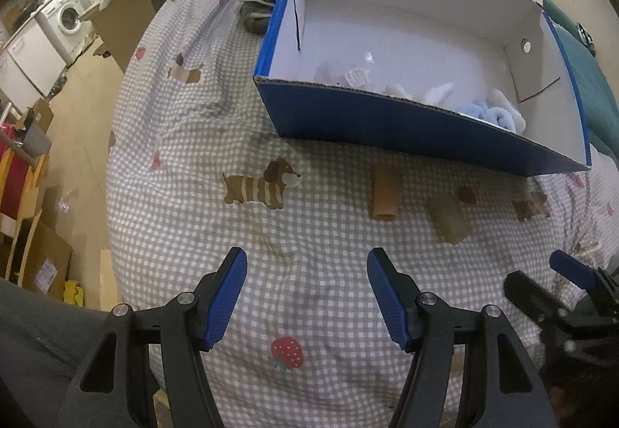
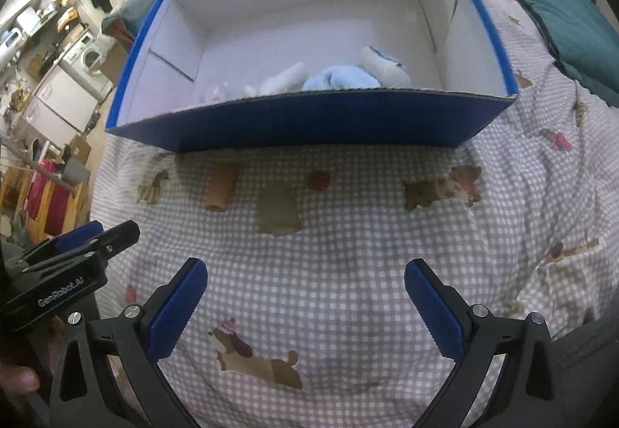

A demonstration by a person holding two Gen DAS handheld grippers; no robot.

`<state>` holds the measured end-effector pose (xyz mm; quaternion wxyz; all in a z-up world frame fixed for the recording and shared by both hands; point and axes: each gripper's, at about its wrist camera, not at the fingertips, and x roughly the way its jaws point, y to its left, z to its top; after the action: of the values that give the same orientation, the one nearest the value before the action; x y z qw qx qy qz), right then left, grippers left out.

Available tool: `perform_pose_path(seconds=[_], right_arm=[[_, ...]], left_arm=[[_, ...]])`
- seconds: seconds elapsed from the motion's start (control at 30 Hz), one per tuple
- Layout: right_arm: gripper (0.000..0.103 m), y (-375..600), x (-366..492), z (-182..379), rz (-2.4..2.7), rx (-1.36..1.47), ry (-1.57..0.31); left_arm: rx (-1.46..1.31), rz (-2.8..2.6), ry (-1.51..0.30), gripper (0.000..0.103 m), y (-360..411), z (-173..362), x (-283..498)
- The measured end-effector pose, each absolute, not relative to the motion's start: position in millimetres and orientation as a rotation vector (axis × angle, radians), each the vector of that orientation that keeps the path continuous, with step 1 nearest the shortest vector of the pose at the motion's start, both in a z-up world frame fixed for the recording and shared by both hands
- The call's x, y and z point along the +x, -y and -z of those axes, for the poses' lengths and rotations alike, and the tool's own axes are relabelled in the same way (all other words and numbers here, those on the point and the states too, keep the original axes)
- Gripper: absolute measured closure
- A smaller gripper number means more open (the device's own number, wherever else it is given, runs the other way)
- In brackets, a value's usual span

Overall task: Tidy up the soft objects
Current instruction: 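Move both tools back toward the tan cylinder and beige cup, then grasp the beige cup with the right tool while the left tool grasps the tan cylinder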

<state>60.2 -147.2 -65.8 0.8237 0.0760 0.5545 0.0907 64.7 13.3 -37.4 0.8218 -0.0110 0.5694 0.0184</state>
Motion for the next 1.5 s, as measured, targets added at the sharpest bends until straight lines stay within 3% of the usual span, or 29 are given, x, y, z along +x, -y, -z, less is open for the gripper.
perform_pose_path(seconds=[0.2,0.4,0.43,0.47,0.53,0.8,0.97,1.17,1.5], right_arm=[[0.000,117.6,79.1,80.3,-0.221,0.015,-1.230],[0.000,110.3,106.4,102.3,-0.229,0.059,-1.275],[0.001,108.9,108.7,106.7,-0.231,0.064,-1.277],[0.012,106.4,111.6,111.5,-0.236,0.065,-1.283],[0.020,102.1,118.4,120.4,-0.242,0.064,-1.301],[0.021,82.8,130.7,133.1,-0.297,0.079,-1.297],[0.057,71.6,132.0,137.4,-0.299,0.066,-1.292],[0.080,76.0,129.6,135.6,-0.319,0.129,-1.290],[0.085,82.7,123.2,129.0,-0.309,0.170,-1.262]], left_arm=[[-0.040,-0.042,-1.226,0.041,-12.4,40.6,71.0],[-0.054,-0.065,-1.247,0.041,-16.4,46.5,74.8],[-0.057,-0.068,-1.253,0.041,-17.4,47.8,75.3],[-0.061,-0.071,-1.258,0.041,-18.1,49.0,75.8],[-0.073,-0.074,-1.269,0.041,-19.9,51.3,77.2],[-0.077,-0.075,-1.268,0.041,-18.5,53.2,80.4],[-0.069,-0.072,-1.287,0.041,-14.5,59.3,83.4],[-0.051,-0.064,-1.278,0.041,-10.6,61.3,87.4],[-0.006,0.029,-1.292,0.042,5.2,68.8,105.8]])
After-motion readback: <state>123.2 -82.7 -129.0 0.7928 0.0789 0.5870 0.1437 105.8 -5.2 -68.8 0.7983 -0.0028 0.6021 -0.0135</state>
